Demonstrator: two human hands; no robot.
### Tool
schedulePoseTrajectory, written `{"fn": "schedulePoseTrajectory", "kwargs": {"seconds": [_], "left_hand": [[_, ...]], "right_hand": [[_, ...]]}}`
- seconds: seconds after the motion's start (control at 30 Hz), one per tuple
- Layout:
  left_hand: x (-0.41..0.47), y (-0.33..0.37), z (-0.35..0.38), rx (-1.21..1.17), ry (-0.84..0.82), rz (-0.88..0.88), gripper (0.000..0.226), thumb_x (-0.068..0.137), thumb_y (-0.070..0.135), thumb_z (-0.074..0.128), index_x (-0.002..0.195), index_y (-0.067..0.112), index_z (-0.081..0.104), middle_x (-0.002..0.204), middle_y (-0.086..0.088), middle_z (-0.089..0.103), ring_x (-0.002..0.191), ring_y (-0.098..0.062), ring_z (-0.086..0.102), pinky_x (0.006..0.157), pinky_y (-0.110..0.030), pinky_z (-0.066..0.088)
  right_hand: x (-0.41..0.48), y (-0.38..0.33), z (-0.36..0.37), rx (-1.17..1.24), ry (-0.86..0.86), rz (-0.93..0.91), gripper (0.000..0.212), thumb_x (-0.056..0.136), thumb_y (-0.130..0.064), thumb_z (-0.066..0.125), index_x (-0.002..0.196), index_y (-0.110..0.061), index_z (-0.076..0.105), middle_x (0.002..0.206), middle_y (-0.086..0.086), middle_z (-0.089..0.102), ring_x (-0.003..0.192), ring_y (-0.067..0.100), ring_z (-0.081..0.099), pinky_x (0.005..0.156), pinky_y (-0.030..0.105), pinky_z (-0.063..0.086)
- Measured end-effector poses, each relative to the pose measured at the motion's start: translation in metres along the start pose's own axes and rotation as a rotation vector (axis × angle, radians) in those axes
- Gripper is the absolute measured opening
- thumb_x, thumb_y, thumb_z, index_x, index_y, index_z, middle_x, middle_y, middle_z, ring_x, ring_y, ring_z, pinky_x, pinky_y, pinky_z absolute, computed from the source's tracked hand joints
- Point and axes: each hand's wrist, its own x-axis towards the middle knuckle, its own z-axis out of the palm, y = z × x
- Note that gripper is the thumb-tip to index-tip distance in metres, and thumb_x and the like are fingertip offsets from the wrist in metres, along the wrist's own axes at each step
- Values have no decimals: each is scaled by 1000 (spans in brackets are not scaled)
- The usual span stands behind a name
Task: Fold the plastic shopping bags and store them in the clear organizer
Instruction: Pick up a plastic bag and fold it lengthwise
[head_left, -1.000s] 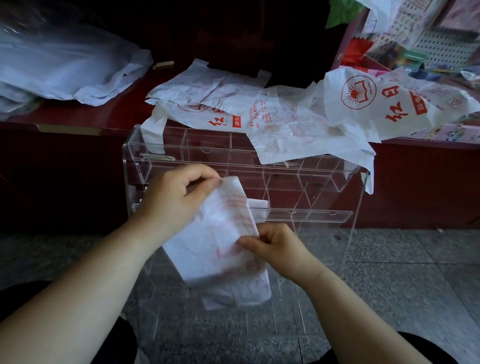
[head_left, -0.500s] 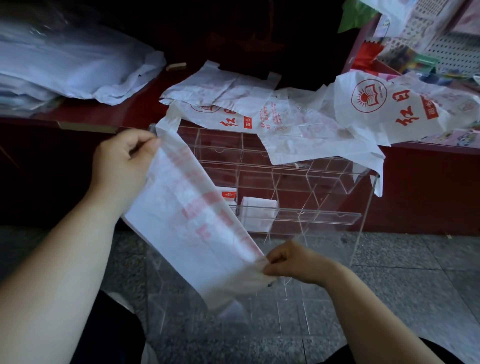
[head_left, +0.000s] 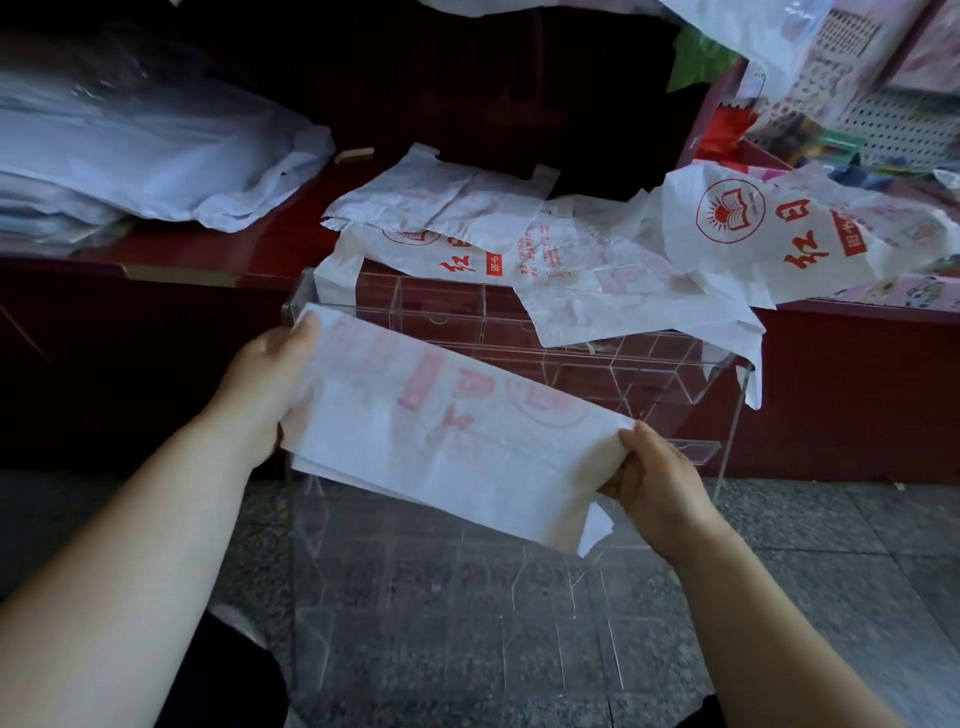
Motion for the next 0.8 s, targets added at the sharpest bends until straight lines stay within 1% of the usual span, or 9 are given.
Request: {"fn": "schedulePoseTrajectory", "kwargs": {"seconds": [0.13,0.2,0.33,0.4,0.43,0.5,0.57,0.67,0.8], "left_hand": [[-12,-1,-3,-73,-422,-207,13,86,24,56,83,14,64,67,1,72,59,-10,68,53,-18,54],[-14,-2,-4,5,-504,-235,10,85,14,56,81,10,64,62,-1,71,54,-9,67,46,-18,53],[-12,-5,-1,-20,-455,-217,9,85,8,56,79,8,62,58,-1,69,50,-10,66,45,-19,52],[-10,-6,1,-83,-417,-208,9,86,7,55,80,8,62,57,0,69,50,-9,66,46,-18,53],[-9,-7,1,-109,-396,-207,10,87,7,55,80,8,61,56,1,69,49,-8,65,46,-17,52],[-6,-5,1,-151,-358,-207,11,87,7,54,78,9,60,54,3,68,47,-6,64,44,-16,51],[-4,-4,0,-182,-339,-197,12,88,7,53,78,10,59,53,4,67,47,-5,64,43,-15,50],[-2,-3,-4,-187,-351,-188,12,88,5,53,80,10,60,55,4,68,48,-6,65,44,-17,51],[-1,-5,-5,-167,-395,-181,10,87,4,53,82,9,61,58,2,70,51,-9,66,46,-20,53]], "right_hand": [[0,-10,-6,-43,186,-92,33,97,-9,35,64,-9,38,51,0,41,43,8,42,43,20,35],[0,-15,-12,-82,226,-125,35,97,-11,37,62,-13,39,42,-8,40,32,1,37,35,14,30],[4,-16,-20,-32,0,-46,28,92,-30,48,90,-8,64,72,5,66,63,15,62,61,24,50],[2,-18,-22,-118,-194,-36,39,68,-39,71,96,-13,64,87,4,72,75,15,68,66,25,55],[0,-19,-23,-206,-274,-12,51,53,-36,81,96,-14,63,88,2,72,77,13,69,64,24,56],[-1,-18,-23,-392,-340,41,45,58,-22,80,97,-10,62,88,1,72,79,14,68,62,22,54],[-1,-20,-22,-475,-267,54,20,76,-5,68,95,-5,62,88,5,69,77,16,66,64,22,54],[2,-21,-21,-403,-129,13,8,83,0,59,89,-1,63,80,6,69,68,14,65,62,22,55],[3,-22,-21,-328,11,-62,22,87,-2,55,66,-5,57,48,-3,61,42,6,55,44,15,45]]}}
